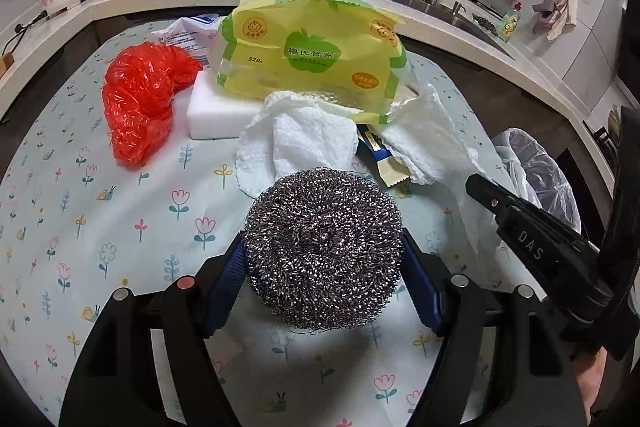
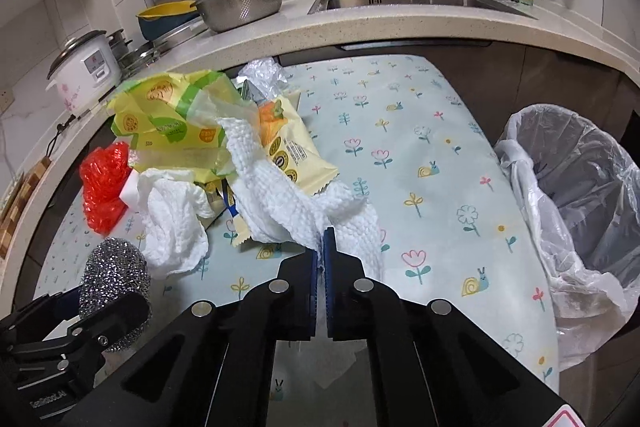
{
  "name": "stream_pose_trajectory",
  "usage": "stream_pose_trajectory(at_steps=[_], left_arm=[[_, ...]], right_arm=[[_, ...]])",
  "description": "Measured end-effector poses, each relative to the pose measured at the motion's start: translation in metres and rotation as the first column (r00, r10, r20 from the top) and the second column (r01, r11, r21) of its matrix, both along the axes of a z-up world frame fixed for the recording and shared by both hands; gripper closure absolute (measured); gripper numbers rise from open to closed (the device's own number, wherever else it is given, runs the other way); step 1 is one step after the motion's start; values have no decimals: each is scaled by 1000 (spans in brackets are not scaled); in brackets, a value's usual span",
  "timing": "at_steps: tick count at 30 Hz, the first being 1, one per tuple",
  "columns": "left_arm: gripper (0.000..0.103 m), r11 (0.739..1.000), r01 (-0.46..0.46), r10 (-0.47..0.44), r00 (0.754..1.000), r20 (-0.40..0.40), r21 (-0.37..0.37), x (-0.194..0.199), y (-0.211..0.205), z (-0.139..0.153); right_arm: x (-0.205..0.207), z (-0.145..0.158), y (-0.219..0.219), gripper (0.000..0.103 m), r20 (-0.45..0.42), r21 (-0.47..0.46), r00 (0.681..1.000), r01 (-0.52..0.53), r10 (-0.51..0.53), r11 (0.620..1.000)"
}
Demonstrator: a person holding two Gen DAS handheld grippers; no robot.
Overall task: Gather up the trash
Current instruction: 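Carry the scrubber and tissue over the trash bin with both tools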
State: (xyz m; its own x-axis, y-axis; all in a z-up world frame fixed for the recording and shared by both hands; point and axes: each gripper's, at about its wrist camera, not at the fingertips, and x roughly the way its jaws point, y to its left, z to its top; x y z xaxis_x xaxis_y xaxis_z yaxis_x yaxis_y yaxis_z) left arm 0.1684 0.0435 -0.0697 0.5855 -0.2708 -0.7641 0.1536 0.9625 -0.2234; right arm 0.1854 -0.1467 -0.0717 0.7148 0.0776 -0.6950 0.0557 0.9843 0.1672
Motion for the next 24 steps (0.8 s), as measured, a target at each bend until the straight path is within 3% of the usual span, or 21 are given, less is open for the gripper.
stream_pose_trajectory(at_steps=[14,24], left_arm=[[34,998,63,-63,995,76,-3,-35,-33,42],[34,992,121,-123,981,151,22,-56,-69,76]], right_arm=[[-57,92,-35,100,193,14,980,42,-44,999],[-89,125,-70,100,260,11,960,102,-101,995]])
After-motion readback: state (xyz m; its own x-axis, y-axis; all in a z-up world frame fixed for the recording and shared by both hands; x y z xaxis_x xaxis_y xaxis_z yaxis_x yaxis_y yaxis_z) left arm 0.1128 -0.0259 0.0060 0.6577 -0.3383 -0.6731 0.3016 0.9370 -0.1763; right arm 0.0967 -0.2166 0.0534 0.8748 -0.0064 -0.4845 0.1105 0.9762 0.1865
